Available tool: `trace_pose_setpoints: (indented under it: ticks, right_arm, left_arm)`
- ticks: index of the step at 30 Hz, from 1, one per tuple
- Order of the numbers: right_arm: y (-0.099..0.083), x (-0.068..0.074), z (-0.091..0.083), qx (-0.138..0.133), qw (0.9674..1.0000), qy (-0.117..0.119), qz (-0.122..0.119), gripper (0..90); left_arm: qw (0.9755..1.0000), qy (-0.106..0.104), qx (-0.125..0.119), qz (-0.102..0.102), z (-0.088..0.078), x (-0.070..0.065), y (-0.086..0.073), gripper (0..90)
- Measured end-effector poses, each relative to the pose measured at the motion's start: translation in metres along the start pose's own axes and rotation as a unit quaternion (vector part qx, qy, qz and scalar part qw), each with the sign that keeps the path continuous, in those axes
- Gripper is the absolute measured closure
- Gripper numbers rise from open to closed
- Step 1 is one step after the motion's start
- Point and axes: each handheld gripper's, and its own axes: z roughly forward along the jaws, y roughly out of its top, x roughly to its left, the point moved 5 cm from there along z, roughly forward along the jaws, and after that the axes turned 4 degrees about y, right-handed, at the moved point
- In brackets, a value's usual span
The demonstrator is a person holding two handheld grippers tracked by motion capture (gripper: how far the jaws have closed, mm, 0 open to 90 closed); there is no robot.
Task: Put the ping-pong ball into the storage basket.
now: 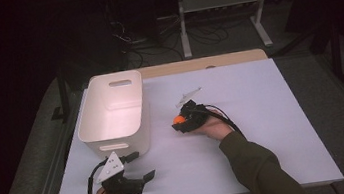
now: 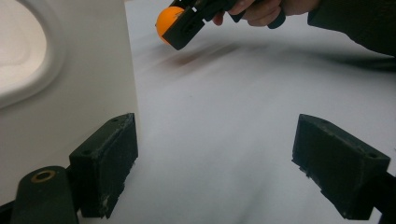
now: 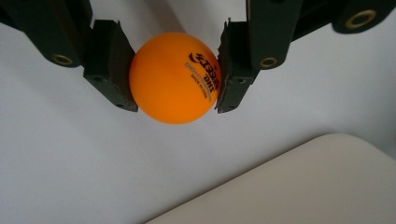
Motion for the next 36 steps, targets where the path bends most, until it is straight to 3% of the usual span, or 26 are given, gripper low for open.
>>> trace_pose_setpoints:
  ticks: [18, 36]
  right_arm:
    - [0.000, 0.023, 0.002, 0.020, 0.9992, 0.026, -0.022, 49.6]
    - [-0.001, 0.041, 0.006, 0.038, 0.9959, 0.062, -0.054, 49.6]
  left_arm:
    - [1.0000, 0.001, -0.002, 0.001, 0.000, -0.001, 0.000, 14.1]
    - [1.0000, 0.001, -0.003, 0.002, 0.000, -0.001, 0.000, 14.1]
